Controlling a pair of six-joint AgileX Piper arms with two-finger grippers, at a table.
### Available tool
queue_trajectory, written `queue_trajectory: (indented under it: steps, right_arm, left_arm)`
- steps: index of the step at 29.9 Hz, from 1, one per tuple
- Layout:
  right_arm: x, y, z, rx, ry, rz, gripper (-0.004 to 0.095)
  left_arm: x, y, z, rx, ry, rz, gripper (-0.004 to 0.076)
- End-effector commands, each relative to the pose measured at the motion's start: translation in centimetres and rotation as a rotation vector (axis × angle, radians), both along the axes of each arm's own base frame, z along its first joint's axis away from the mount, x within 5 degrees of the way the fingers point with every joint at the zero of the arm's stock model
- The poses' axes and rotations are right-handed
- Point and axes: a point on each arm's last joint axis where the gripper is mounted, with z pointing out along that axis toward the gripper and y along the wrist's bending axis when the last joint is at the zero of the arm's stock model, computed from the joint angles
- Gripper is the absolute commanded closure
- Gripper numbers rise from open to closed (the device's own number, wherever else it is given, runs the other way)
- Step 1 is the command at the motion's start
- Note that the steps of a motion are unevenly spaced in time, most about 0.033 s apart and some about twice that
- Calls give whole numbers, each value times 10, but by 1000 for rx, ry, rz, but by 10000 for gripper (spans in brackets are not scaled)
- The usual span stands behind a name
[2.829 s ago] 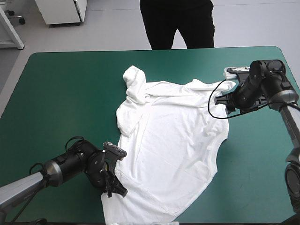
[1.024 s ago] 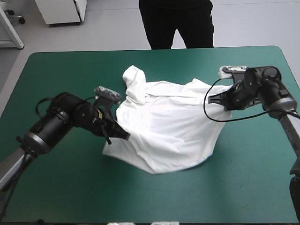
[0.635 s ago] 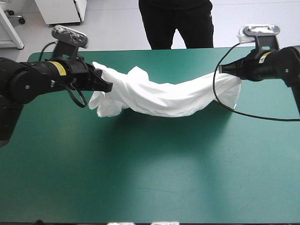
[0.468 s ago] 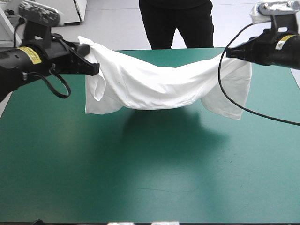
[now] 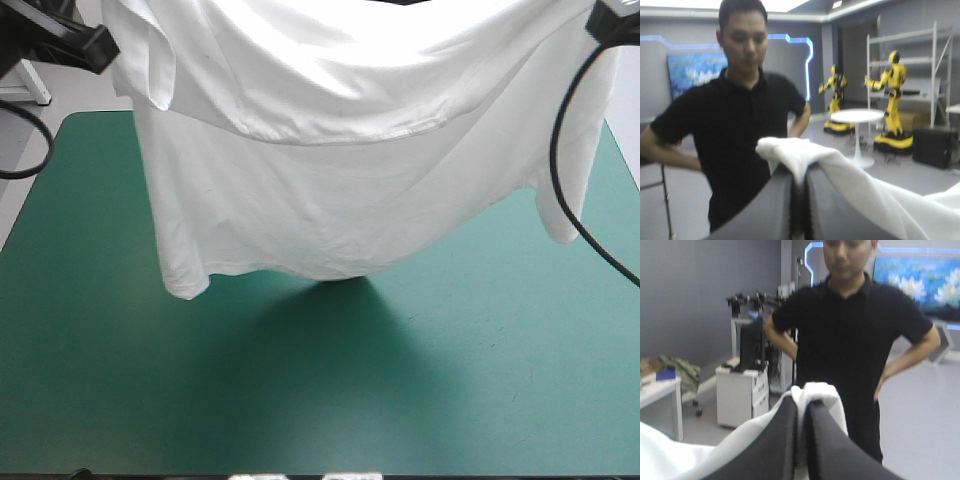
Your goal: Fold the cloth
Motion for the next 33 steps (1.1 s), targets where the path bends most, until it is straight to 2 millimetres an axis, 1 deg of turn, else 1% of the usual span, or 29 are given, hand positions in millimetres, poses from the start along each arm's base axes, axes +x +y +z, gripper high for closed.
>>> queue_trajectory:
  steps: [1, 4, 8, 12, 14, 17, 20, 21, 24, 25, 26, 29, 33]
  right_arm:
    - [-36, -7, 26, 59, -258, -6, 924]
    - [-48, -9, 33, 82, -342, -7, 924]
    - [-54, -11, 38, 97, -393, -9, 924]
    - [-49, -11, 35, 87, -367, -20, 924]
    - [-40, -10, 31, 77, -305, -36, 924]
    - [-19, -10, 16, 48, -131, -70, 924]
    - [12, -8, -7, 10, 95, -110, 924]
    - [23, -8, -14, -2, 158, -122, 925]
    - [60, -4, -32, -22, 274, -143, 925]
    - [69, -2, -38, -29, 304, -144, 925]
    - [83, 0, -47, -40, 351, -144, 925]
    - [117, 5, -67, -61, 431, -151, 925]
    - [162, 9, -91, -83, 500, -183, 925]
  left_arm:
    - [-40, 16, 33, -170, -266, -61, 733]
    - [-52, 23, 41, -197, -335, -65, 733]
    - [-64, 29, 47, -226, -388, -63, 733]
    - [-62, 27, 45, -206, -360, -66, 733]
    - [-52, 22, 38, -149, -287, -61, 733]
    - [-29, 9, 21, -37, -134, -50, 733]
    - [0, -6, 0, 54, 41, -53, 733]
    - [13, -12, -8, 80, 96, -46, 733]
    - [50, -26, -32, 166, 205, 12, 733]
    - [63, -31, -41, 191, 237, 35, 733]
    - [76, -35, -49, 210, 266, 62, 733]
    - [113, -43, -71, 241, 314, 165, 733]
    - [152, -52, -95, 301, 347, 284, 733]
